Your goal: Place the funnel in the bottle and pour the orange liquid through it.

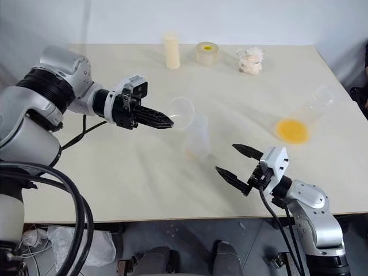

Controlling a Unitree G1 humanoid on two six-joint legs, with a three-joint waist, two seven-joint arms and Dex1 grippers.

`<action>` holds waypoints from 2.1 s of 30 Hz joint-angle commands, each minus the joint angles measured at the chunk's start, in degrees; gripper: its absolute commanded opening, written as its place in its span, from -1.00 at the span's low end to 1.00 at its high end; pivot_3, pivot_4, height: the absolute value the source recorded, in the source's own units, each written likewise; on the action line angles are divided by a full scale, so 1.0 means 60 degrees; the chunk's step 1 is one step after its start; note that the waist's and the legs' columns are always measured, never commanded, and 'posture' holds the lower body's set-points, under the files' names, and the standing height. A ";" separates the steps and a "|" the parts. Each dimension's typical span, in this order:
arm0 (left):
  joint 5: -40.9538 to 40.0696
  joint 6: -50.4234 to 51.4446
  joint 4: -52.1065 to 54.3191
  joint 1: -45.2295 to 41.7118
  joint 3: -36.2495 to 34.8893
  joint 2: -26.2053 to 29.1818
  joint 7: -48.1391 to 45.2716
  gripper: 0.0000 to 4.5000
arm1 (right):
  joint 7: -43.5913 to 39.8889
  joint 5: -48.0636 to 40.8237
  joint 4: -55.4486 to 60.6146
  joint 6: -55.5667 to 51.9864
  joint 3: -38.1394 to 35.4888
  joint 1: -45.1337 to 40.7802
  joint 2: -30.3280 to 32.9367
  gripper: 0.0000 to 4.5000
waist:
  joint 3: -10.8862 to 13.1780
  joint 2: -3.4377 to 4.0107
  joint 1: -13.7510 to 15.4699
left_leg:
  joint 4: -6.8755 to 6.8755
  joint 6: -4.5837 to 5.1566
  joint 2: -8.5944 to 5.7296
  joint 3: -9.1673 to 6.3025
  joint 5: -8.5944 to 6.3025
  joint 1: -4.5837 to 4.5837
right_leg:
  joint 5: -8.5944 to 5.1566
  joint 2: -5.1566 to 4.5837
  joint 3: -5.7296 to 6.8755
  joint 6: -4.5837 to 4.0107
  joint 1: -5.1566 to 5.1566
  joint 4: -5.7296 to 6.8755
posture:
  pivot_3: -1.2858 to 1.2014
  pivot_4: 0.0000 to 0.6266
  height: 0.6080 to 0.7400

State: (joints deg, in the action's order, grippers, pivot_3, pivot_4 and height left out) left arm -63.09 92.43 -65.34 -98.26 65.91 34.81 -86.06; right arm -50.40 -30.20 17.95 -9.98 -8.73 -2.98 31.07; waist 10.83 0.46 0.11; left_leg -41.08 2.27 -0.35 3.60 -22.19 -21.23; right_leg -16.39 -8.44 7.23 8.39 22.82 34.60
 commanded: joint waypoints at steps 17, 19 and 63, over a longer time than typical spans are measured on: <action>0.2110 0.0012 -0.0659 -0.0199 -0.2115 -0.0933 -0.1073 -0.18 | 0.0258 -0.0214 0.0536 0.0323 -0.0228 -0.0176 -0.0051 1.00 | 0.0001 -0.0002 -0.0002 | -0.0001 0.0000 0.0001 0.0010 0.0000 0.0000 | 0.0000 0.0000 0.0002 0.0000 0.0000 0.0002 | 0.03 -0.52 1.00; 0.2234 0.0012 -0.0694 -0.0212 -0.2246 -0.0968 -0.1073 0.12 | 0.0310 -0.0327 0.0589 0.0290 -0.0313 -0.0260 -0.0032 1.00 | 0.0001 -0.0002 -0.0005 | -0.0002 0.0000 0.0001 0.0008 0.0000 0.0001 | 0.0000 0.0000 0.0002 0.0000 0.0000 0.0002 | 0.03 -0.52 1.00; 0.5392 -1.3296 1.0577 1.0761 -1.2874 -0.0659 0.4422 0.99 | -0.1082 -0.0368 -0.1122 -0.0533 -0.0741 -0.2003 0.1522 1.00 | 0.0002 -0.0002 0.0023 | -0.0047 0.0006 0.0000 -0.0029 -0.0004 0.0001 | 0.0002 -0.0035 0.0005 -0.0001 0.0044 0.0135 | 0.03 -0.52 1.00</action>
State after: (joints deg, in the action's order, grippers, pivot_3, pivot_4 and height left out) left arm -32.36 16.67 -4.47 -34.49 -11.91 30.40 -58.13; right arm -56.48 -31.67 10.78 -13.23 -11.70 -14.64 39.15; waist 10.84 0.44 0.25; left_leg -41.36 2.31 -0.37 3.49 -22.21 -21.20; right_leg -16.38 -8.65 7.26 8.39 23.09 35.41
